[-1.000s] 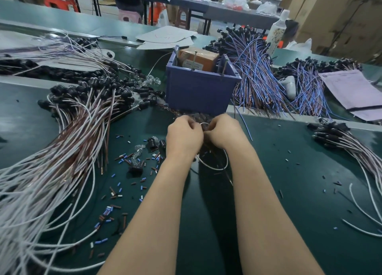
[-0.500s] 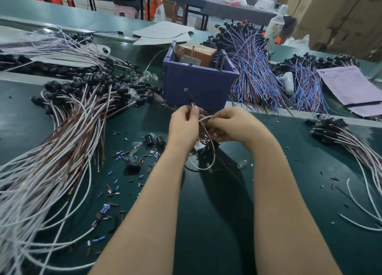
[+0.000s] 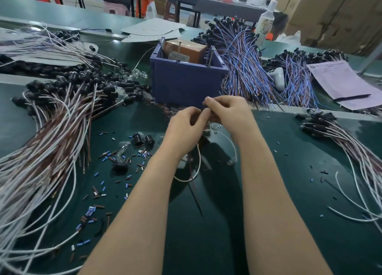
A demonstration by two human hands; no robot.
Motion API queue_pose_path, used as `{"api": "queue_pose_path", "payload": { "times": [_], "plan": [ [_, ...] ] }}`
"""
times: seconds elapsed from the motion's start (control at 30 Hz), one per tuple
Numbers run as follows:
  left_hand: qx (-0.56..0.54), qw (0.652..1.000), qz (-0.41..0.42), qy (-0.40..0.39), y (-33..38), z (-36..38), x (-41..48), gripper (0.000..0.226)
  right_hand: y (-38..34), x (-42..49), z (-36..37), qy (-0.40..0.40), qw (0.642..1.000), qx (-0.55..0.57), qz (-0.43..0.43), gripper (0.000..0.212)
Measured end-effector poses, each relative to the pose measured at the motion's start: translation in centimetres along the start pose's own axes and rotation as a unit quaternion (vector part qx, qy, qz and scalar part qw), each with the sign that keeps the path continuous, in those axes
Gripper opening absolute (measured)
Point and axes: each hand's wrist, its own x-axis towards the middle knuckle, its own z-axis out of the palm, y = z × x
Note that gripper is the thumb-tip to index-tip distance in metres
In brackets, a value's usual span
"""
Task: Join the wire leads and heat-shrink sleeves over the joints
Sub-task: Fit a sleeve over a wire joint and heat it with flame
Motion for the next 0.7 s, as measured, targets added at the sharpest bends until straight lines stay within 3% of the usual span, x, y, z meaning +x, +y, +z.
{"api": "queue_pose_path", "payload": {
  "times": [0.17, 0.33, 0.4, 0.53, 0.7],
  "plan": [
    [-0.073, 0.997, -0.001, 0.004, 0.1, -0.2, 0.2, 0.018, 0.4, 0.1, -0.1, -0.016, 1.0, 0.014, -0.004, 0.02],
    [-0.105, 0.994, -0.015, -0.013, -0.1, -0.5, 0.0, 0.014, 1.0, 0.1, -1.2, 0.046, 0.981, 0.181, 0.051, 0.029],
    [-0.134, 0.991, -0.026, 0.009, -0.1, -0.6, 0.1, 0.014, 0.6, 0.4, -1.5, 0.053, 0.988, 0.137, 0.039, 0.031],
    [-0.141, 0.99, -0.021, 0.01, 0.1, -0.5, 0.2, 0.014, -0.4, 0.2, -0.4, -0.038, 0.999, -0.023, 0.021, 0.027],
    [-0.175, 0.984, -0.026, -0.002, -0.1, -0.8, 0.1, 0.015, 0.0, -0.2, -0.3, -0.092, 0.986, 0.117, 0.079, 0.023]
  ]
}}
